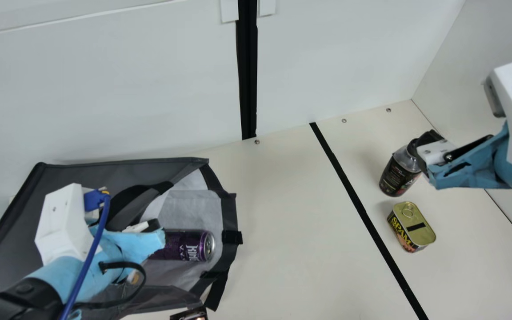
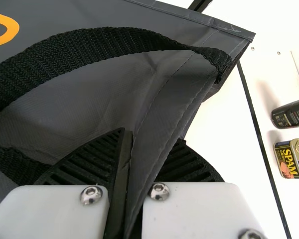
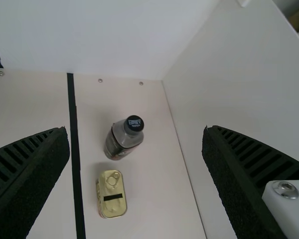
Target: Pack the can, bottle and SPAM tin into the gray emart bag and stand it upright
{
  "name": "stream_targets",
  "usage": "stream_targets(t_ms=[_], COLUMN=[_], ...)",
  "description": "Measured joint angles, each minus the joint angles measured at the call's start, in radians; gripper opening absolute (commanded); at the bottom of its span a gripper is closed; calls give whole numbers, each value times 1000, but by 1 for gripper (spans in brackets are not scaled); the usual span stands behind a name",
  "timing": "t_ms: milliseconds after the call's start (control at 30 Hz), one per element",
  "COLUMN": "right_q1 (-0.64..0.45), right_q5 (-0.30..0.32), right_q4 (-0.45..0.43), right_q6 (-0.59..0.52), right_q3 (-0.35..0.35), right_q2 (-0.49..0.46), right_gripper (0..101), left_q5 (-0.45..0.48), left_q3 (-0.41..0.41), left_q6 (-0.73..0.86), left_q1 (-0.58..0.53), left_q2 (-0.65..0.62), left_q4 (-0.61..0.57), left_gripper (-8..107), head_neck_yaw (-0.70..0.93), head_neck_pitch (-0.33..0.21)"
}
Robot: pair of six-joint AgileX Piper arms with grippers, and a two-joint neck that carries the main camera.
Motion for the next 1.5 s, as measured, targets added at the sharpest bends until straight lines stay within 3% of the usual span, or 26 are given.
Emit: stream_targets(t_ms=[267,600,1000,1500], right_q1=[119,86,-51,-307], right_q5=[59,58,58,58], right_q4=[-174,-200,-91,170], right_q6=[108,108,24,-83], right_q3=[11,32,34,87], right_q2=[-25,-60,-106,-159], right_gripper=[95,95,95,95], left_q5=[0,0,0,0], left_q3=[0,0,0,0], left_q6=[0,0,0,0], left_q1=[0,0,0,0], left_q2=[0,0,0,0], left_q4=[0,0,0,0], left_gripper=[-8,-8,-8,-8], head_neck_yaw=[-2,0,0,-2], head_neck_pitch=[0,0,0,0])
